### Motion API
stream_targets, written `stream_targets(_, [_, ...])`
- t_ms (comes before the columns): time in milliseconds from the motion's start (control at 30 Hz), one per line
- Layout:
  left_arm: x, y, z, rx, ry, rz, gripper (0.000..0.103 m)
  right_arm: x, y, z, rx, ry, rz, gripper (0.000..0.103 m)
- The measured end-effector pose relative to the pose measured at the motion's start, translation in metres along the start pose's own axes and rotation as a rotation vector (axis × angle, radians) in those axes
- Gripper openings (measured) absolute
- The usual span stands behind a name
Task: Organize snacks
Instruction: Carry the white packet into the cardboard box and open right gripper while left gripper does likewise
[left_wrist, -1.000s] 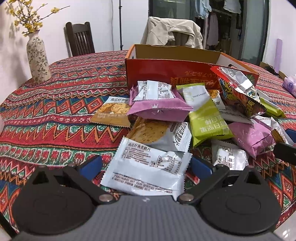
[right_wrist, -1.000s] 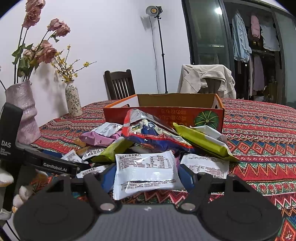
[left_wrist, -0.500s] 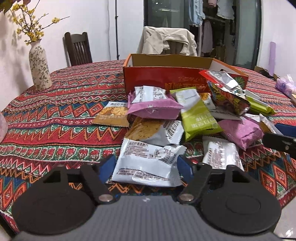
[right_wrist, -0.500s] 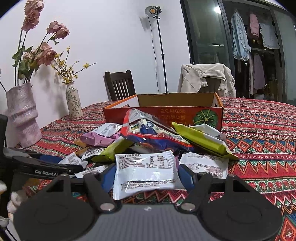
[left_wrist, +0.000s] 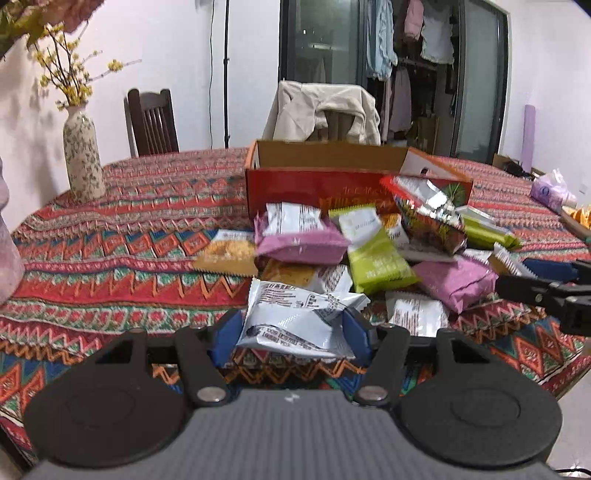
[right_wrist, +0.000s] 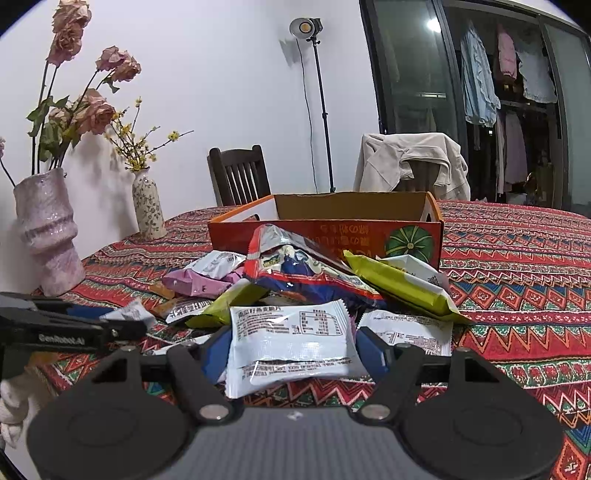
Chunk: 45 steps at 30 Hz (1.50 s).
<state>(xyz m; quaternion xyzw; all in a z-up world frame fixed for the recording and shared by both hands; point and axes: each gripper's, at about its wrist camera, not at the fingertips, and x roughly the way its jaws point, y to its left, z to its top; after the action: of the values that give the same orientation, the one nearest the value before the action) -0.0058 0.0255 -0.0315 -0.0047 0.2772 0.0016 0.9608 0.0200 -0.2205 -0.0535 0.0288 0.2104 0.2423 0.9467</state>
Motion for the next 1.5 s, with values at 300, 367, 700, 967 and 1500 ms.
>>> stream_targets(300, [-0.023, -0.001, 0.034, 0.007, -0.145, 0.007, 0.062, -0.007, -0.002, 0.013, -0.009, -0.037, -0.024, 0.071])
stream_targets(367, [-0.022, -0.003, 0.042, 0.012, -0.167, 0.002, 0.062, -0.008, -0.004, 0.018, -0.007, -0.047, -0.032, 0.071])
stream_targets(700, [-0.005, -0.011, 0.081, 0.010, -0.226, -0.025, 0.062, -0.002, -0.013, 0.051, 0.000, -0.106, -0.072, 0.071])
stream_targets(967, [0.022, -0.016, 0.121, -0.022, -0.243, -0.031, 0.062, 0.020, -0.023, 0.091, 0.002, -0.141, -0.092, 0.071])
stream_targets(1500, [0.116, -0.022, 0.180, -0.076, -0.169, 0.021, 0.062, 0.120, -0.059, 0.154, 0.052, -0.077, -0.184, 0.071])
